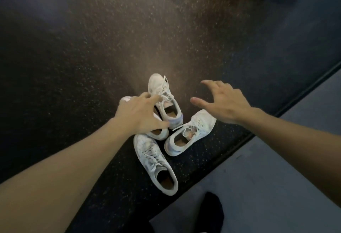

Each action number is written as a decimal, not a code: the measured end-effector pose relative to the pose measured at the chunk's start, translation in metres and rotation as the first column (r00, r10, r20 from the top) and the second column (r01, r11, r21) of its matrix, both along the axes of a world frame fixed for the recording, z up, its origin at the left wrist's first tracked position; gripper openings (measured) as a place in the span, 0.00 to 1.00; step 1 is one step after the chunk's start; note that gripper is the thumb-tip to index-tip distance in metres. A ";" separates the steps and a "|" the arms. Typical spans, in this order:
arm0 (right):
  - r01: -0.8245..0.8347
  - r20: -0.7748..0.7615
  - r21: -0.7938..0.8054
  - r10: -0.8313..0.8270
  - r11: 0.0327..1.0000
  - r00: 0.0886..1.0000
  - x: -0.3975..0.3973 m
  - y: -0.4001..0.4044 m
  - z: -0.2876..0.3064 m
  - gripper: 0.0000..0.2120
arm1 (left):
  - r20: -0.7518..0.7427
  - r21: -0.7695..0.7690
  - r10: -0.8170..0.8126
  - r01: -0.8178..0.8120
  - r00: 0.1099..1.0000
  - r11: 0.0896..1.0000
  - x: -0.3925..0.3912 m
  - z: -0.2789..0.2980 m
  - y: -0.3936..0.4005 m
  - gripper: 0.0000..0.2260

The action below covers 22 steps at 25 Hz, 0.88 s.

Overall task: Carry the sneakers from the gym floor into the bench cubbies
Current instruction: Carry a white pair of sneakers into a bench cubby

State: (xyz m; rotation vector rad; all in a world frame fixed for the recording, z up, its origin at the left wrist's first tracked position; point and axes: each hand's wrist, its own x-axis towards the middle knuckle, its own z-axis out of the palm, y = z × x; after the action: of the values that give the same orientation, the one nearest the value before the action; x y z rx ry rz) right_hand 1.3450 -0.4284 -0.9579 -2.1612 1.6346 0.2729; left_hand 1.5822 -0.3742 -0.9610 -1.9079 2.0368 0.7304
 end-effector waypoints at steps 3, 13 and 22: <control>0.038 0.032 0.046 -0.040 0.998 0.999 -0.003 0.031 -0.064 0.40 | -0.028 0.022 -0.009 0.010 1.000 1.000 -0.008 -0.067 0.028 0.36; 0.098 0.207 0.215 -0.143 0.972 0.968 0.029 0.125 -0.231 0.27 | -0.248 -0.039 -0.031 0.022 0.968 0.999 -0.044 -0.222 0.016 0.32; 0.144 0.174 0.185 -0.177 0.972 0.969 0.056 0.132 -0.266 0.17 | 0.103 -0.089 0.001 0.009 0.995 0.996 -0.072 -0.253 -0.009 0.14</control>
State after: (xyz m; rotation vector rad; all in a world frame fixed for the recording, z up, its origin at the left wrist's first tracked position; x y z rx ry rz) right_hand 1.4009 -0.2964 -1.2235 -1.8555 1.6047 0.1471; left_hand 1.5097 -0.3834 -1.2137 -1.9460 2.0414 0.5358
